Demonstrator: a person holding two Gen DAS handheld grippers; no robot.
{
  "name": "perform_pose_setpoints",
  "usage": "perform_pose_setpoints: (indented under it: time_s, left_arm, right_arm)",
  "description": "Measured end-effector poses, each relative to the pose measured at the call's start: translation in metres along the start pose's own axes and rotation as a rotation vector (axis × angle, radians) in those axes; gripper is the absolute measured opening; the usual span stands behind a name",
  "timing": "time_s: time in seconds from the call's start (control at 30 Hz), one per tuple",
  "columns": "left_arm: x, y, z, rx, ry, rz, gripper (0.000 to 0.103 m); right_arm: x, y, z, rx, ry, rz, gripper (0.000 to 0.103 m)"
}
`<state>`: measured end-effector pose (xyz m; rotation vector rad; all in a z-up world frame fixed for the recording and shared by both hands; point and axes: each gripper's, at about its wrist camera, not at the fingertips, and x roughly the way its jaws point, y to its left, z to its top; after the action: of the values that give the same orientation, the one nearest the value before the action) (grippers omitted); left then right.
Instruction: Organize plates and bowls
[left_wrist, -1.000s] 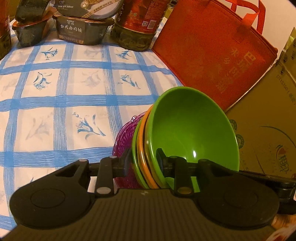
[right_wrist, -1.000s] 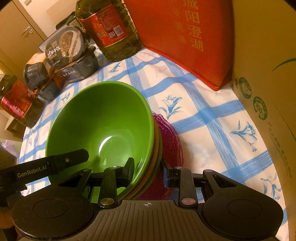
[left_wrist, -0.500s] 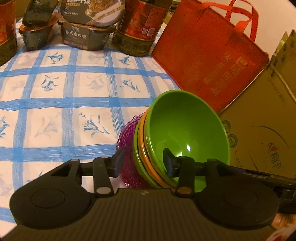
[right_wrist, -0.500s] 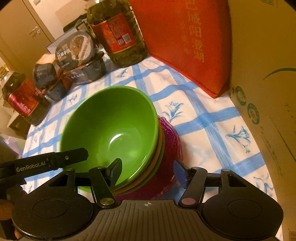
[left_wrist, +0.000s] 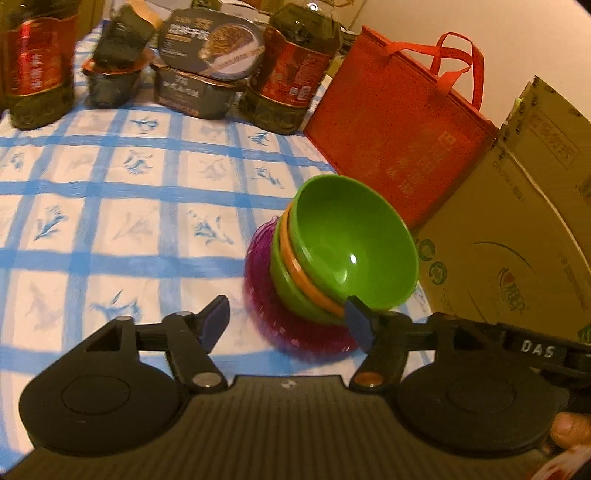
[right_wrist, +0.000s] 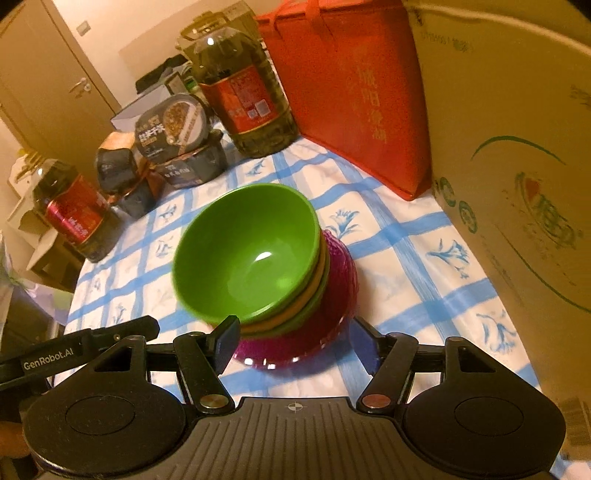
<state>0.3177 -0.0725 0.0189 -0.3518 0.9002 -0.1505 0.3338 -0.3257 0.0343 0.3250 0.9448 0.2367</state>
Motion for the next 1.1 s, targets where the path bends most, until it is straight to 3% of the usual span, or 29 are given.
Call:
perform_pose_setpoints:
  time_s: [0.3, 0.6, 1.1]
  left_arm:
    - [-0.044, -0.004, -0.054, 0.085, -0.081, 0.083, 0.092]
    - [-0.085, 0.000, -0.099, 0.148, -0.139, 0.135, 0.096]
    - [-0.134, 0.014, -0.166, 0.076, -0.116, 0.149, 0.096]
  right_arm:
    - [-0.027, 0.012, -0.056, -0.043, -0.019, -0.023, 0.066]
    - [-0.056, 0.016, -0.106, -0.040, -0.054, -0.020, 0.068]
    - [-0.091, 0.039, -0.172, -0.151, -0.098, -0.066, 0.073]
